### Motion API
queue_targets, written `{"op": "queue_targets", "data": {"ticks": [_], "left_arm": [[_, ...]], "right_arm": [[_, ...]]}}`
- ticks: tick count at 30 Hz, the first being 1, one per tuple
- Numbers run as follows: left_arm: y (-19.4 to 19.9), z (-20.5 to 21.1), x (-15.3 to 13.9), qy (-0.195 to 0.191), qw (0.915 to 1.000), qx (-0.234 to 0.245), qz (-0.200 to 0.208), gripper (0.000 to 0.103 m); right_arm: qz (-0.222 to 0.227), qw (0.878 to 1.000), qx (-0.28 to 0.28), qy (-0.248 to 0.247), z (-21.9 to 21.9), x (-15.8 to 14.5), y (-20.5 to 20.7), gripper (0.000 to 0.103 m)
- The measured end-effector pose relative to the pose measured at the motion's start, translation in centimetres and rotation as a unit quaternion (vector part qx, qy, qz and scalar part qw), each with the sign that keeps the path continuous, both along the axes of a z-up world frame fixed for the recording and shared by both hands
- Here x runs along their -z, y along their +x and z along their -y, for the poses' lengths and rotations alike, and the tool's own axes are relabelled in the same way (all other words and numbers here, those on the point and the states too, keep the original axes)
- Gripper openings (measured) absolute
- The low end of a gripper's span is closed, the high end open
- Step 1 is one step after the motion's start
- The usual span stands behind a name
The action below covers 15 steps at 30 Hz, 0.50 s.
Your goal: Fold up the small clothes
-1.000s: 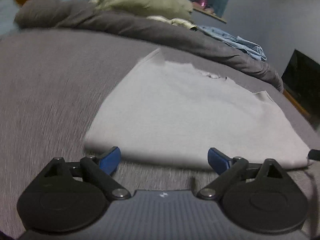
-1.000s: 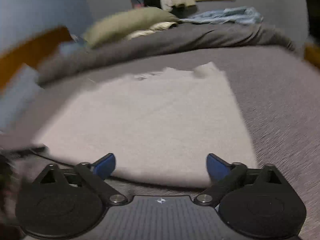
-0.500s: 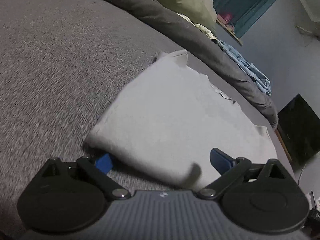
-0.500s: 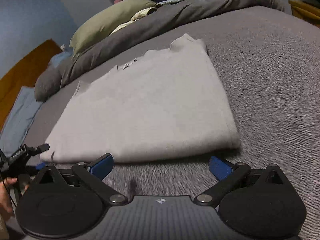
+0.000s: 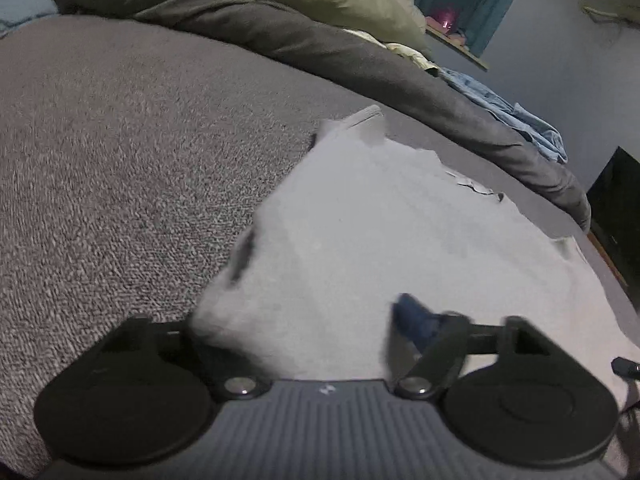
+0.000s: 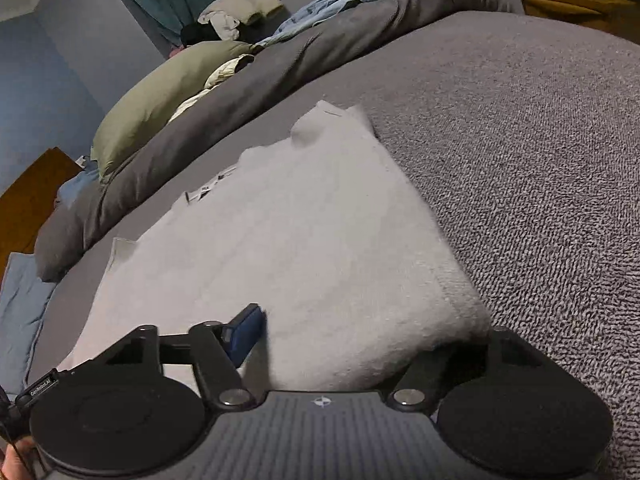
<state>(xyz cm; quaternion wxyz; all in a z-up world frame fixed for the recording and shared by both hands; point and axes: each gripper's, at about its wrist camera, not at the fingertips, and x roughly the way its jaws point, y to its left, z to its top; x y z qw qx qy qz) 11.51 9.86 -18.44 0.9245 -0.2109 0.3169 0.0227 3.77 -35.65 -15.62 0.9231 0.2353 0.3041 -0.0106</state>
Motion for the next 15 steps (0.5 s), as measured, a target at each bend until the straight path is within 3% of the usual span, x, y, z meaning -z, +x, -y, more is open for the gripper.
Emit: {"op": "queue_targets", "data": {"ticks": [2,4,7,15], "left_arm": [[-0.3,0.3,-0.3,0.007,0.9998,0.020,0.005,0.026],[-0.6,1.1,-1.2,0.033,0.9989,0.031,0.008,0.012],[-1.1,1.9,-2.6,0.053,0.9977,0.040,0.011,0.008],[-4.6,2.9,-7.1,0.050,0.9963,0.066,0.023,0.007]], "right_arm": [[-0.002,1.000,-0.006,-0.018,-0.4,0.1,0.3,0.052],[-0.007,0.999,-0.020,-0.045,-0.9,-0.4,0.0,0.030],[-0.001,0.996,-0.033,-0.082,-1.9,-1.5,-0.1,0.021],[0.019,0.997,-0.054,-0.050,-1.3,-5.1,-3.8,0.018]]}}
